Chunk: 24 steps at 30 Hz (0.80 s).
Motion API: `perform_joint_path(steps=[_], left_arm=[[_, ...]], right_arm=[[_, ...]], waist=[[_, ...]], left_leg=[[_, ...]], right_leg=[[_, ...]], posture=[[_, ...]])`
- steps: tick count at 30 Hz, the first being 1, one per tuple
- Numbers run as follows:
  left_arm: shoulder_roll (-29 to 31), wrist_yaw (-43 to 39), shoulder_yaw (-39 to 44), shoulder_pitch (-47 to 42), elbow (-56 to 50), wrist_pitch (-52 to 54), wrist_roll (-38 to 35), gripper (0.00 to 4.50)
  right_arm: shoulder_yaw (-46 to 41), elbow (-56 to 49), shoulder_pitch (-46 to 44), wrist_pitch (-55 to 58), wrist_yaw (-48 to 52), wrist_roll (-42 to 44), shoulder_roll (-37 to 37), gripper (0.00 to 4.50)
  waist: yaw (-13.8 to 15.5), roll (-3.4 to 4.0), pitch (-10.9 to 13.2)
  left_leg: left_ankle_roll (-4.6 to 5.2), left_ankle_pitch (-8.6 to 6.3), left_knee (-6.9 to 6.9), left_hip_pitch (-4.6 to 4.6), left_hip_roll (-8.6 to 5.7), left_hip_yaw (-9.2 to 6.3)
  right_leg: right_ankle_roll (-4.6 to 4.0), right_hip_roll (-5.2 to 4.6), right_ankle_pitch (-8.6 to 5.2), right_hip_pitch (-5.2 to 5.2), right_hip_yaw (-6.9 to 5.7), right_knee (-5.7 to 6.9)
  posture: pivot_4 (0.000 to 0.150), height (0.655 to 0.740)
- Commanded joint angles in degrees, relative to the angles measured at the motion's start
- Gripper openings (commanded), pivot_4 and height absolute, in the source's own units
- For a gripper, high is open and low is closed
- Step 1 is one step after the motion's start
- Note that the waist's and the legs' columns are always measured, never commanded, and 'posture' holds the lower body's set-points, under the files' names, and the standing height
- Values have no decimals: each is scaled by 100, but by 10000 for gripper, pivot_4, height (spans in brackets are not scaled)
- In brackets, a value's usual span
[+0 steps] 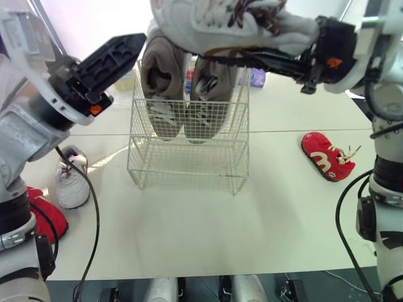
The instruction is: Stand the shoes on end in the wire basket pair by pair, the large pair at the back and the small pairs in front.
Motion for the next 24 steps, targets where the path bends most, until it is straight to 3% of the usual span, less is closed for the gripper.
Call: perform_joint_path(steps=[1,9,11,17,18,21,24], left_arm=[[-55,-131,-40,-296,-41,10,-5,44375],[-28,-364,-165,-313,-178,253,-52,44375],[-20,-394,-108,-258,-204,301,-203,36380],[-76,-256,-1,-118,-276,216,-260,6061],[-101,-211,11,-77,-285,176,-234,3178],[-269,31,100,83,-354,-22,-362,3150],[-615,406,293,220,-500,-472,-505,3150]], right_arm=[[-24,-253,-173,-47,154,86,23,13279],[173,-370,-148,-238,354,-82,126,13279],[169,-354,-124,-279,369,-125,145,13279],[153,-342,-72,-208,425,-63,164,13279],[182,-352,-26,-69,488,-15,95,17124],[24,-273,123,302,403,159,16,30097],[-662,-32,414,1247,-478,880,225,44670]], waist=[[0,0,0],[-10,0,0],[-9,0,0],[-6,0,0],[-5,-1,1],[2,-1,0],[4,-4,0]], left_leg=[[-1,0,0,0,0,0],[-7,4,-1,2,3,0],[-9,5,-1,2,3,0],[-23,13,0,3,2,0],[-23,13,0,3,2,0],[-22,13,0,3,1,0],[-21,12,1,4,2,0]], right_leg=[[0,0,0,0,0,1],[1,2,1,-1,0,3],[1,2,1,-1,0,3],[1,0,1,0,0,3],[1,0,1,0,1,4],[1,-2,1,0,1,4],[1,-6,1,2,5,3]], posture=[[1500,7400],[1500,7400],[1500,7400],[1500,7400],[1500,7400],[1500,7400],[1500,7400]])
